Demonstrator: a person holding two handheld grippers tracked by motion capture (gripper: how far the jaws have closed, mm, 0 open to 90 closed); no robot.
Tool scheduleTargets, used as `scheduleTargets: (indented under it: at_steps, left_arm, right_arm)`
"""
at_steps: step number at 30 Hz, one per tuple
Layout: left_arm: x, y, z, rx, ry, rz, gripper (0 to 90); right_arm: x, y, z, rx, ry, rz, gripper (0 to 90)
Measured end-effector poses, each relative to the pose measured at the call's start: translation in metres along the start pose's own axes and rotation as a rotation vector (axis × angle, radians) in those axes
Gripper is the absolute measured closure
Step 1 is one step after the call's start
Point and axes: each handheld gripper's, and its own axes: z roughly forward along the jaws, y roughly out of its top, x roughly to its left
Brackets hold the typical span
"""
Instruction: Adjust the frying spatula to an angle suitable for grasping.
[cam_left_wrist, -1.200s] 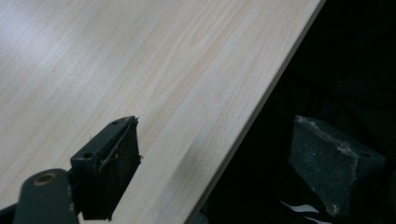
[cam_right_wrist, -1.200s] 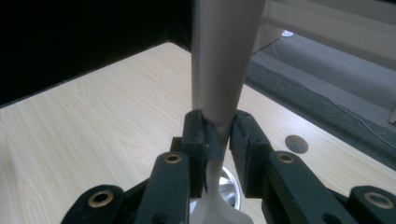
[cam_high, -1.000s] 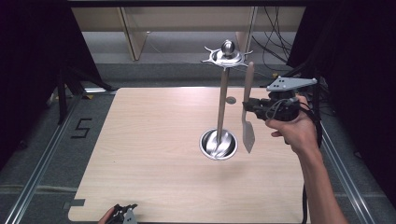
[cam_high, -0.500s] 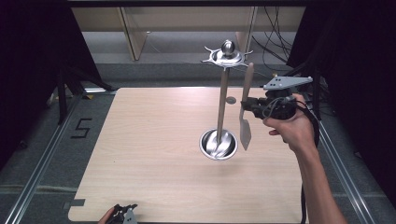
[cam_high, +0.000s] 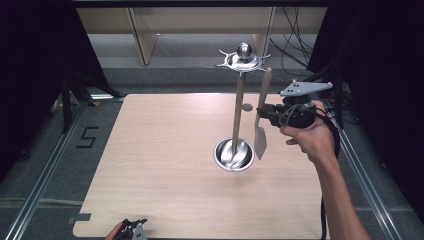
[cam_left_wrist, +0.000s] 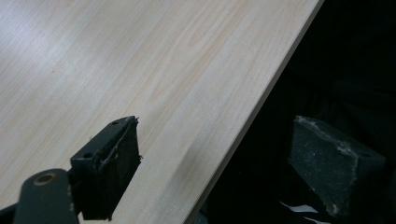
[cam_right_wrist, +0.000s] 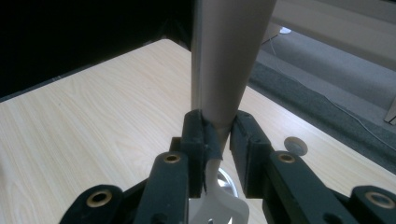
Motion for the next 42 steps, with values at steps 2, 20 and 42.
scheduleTargets:
  at_steps: [2, 20, 42]
  left_arm:
    - [-0.0003, -0.0003, 0.0004, 0.0, -0.002, -0.003, 15.4]
    - [-0.0007, -0.0002, 0.0012, 0.001, -0.008, -0.003, 15.4]
    - [-0.0011, -0.0005, 0.0021, 0.003, -0.024, 0.0, 15.4]
  right_arm:
    - [-0.0023, -0.0001, 0.0006, -0.02, 0.0, -0.017, 75.8]
    - [-0.0025, 0.0004, -0.0019, -0.018, -0.003, -0.013, 76.2]
    - [-0.0001, -0.0011, -0.0009, -0.032, 0.019, -0.003, 68.8]
